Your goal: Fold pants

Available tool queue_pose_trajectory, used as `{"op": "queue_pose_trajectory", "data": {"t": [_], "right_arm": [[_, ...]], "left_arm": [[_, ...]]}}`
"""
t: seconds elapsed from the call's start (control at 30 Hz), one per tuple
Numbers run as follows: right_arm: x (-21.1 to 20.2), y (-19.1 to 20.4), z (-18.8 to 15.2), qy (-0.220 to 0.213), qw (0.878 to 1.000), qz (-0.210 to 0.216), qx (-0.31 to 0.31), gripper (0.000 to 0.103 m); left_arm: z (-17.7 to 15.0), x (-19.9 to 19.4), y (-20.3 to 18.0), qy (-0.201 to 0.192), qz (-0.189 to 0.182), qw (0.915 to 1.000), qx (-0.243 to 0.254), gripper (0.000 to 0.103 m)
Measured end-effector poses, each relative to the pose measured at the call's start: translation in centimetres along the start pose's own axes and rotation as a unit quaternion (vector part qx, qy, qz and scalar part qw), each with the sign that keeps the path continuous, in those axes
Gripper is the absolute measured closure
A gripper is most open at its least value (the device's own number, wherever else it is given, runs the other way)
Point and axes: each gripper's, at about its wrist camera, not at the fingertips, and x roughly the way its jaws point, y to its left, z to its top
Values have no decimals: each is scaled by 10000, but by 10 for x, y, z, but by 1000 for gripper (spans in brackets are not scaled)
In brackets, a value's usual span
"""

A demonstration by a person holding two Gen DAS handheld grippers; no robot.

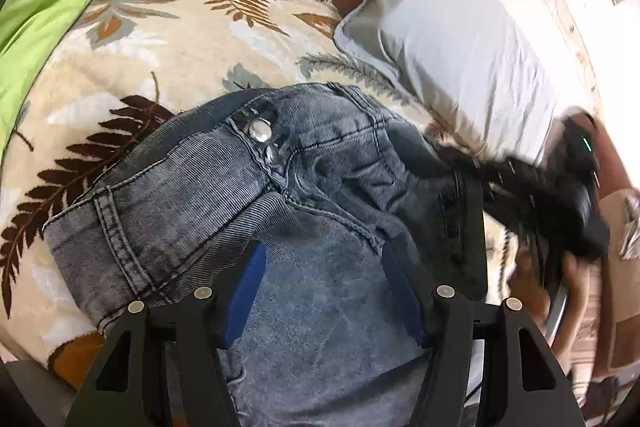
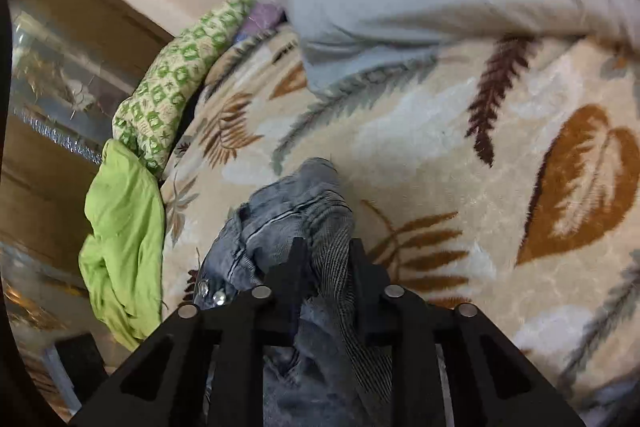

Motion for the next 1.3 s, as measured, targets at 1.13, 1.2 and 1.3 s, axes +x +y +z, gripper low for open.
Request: {"op": "queue_pose_trajectory", "data": {"t": [1.13, 1.2, 1.3], "right_arm": [[-24, 76, -231, -743, 9592, -1352, -2368, 31], [-26, 77, -241, -715, 9581, -1257, -2473, 39], [-25, 78, -253, -613, 9531, -1339, -2645, 56]], "left_arm": [[-16, -8, 6, -412, 1254, 9911, 192, 88], [-13, -26, 33, -521, 609, 9958, -447, 90], [-6, -47, 56, -855, 264, 9916, -931, 92]]}}
